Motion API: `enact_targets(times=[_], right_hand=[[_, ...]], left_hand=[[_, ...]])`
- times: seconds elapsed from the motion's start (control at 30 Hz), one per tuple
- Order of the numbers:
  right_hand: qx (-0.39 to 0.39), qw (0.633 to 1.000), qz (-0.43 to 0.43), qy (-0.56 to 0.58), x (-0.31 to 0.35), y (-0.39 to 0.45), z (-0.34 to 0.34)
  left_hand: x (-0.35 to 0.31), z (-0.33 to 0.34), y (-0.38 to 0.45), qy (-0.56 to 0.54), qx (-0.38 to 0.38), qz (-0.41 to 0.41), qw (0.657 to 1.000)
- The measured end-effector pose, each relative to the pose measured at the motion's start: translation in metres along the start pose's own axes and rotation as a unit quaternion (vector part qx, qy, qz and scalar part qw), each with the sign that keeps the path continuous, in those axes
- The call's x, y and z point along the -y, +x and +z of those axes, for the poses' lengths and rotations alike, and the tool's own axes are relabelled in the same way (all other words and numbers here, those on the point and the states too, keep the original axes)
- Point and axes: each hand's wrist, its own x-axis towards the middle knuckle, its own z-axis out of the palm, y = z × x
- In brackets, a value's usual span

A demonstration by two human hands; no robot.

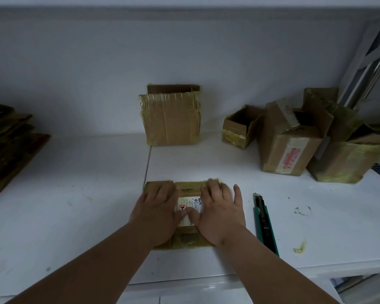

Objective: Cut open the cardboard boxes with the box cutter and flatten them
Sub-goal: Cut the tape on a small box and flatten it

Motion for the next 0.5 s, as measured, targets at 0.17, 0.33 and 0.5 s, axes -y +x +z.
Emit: enact_targets(times=[0.17,0.33,0.5], right_hand=[[0.038,0.999,-0.005,0.019,0.008,-0.011,-0.003],[0.045,0.998,0.004,0.050,0.005,-0.021,0.012],[0.045,0.997,0.003,0.065,0.005,-0.021,0.010]], left_hand=[[-0.001,0.013,0.003,-0.080,0.064,-0.018,0.995],[-0.001,0.015,-0.001,-0.053,0.067,-0.015,0.996],[0.002,0.015,-0.002,-0.080,0.057,0.007,0.995]])
